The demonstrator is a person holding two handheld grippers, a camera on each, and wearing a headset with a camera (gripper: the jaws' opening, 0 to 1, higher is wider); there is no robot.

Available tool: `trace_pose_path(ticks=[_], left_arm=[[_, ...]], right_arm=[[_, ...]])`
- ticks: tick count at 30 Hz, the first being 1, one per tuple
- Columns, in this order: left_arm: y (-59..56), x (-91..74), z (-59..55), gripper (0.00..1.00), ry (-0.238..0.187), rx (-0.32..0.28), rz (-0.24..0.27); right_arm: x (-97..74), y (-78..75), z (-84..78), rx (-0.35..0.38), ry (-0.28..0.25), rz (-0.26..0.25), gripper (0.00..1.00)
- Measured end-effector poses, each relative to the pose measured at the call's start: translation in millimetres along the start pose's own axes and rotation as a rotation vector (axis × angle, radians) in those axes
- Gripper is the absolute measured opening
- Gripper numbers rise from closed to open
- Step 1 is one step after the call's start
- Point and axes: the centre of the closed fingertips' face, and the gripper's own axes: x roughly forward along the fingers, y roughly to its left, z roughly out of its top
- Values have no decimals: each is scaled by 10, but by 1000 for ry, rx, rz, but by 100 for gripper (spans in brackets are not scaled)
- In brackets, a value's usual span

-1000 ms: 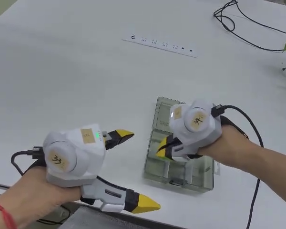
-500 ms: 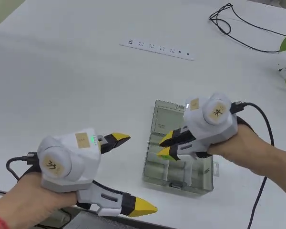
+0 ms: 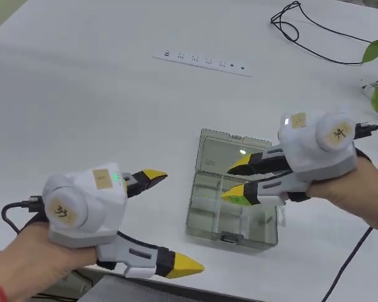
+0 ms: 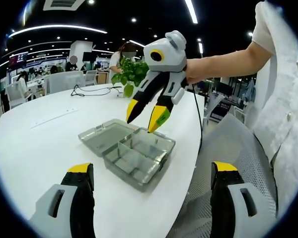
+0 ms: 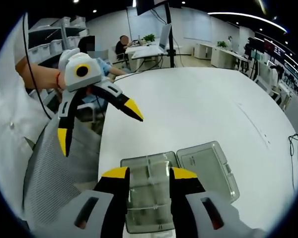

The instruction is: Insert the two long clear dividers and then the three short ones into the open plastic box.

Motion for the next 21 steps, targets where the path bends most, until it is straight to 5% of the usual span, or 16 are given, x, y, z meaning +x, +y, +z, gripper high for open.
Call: trace_pose_path(ticks=[10, 21], left_arm=[[-2, -8, 13, 100, -3, 4, 1], [-21, -12, 1, 100, 2, 4, -1]], right_arm=[[-348, 0, -214, 7, 19, -38, 47], [-654, -105, -760, 46, 114, -75, 53]])
